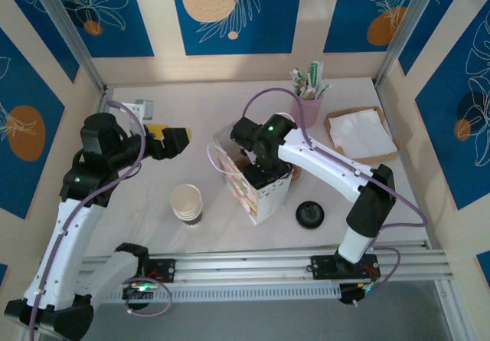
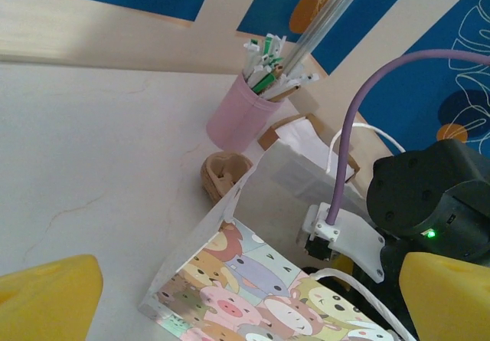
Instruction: Pack the takeout coffee
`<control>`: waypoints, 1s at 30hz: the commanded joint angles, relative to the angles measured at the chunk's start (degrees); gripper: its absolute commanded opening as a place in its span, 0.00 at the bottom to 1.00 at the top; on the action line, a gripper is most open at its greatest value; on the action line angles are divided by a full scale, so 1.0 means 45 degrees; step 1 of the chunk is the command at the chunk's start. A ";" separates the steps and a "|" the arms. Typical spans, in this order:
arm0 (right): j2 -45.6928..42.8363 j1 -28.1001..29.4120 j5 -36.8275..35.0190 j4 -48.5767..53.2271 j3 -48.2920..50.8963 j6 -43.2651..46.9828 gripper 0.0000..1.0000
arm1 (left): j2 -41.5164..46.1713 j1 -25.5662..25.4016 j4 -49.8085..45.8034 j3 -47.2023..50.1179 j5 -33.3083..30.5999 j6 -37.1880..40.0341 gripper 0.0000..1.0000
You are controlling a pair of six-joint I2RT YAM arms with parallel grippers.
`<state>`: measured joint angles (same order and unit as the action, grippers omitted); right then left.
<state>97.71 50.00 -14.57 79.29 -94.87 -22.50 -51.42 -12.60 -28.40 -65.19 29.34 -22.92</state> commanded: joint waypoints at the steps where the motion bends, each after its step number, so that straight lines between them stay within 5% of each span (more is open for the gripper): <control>1: -0.0293 -0.0002 0.0162 -0.0212 0.0184 0.0137 0.61 | -0.0151 -0.0191 -0.0175 -0.0260 0.0472 0.0406 0.99; 30: -0.0454 -0.0031 0.0288 -0.1065 0.0951 0.0377 0.61 | -0.0820 -0.1662 -0.0387 -0.0419 -0.0310 0.0796 0.99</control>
<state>96.99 50.00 -14.57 74.72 -91.42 -21.41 -54.94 -19.29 -29.65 -65.41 28.36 -20.53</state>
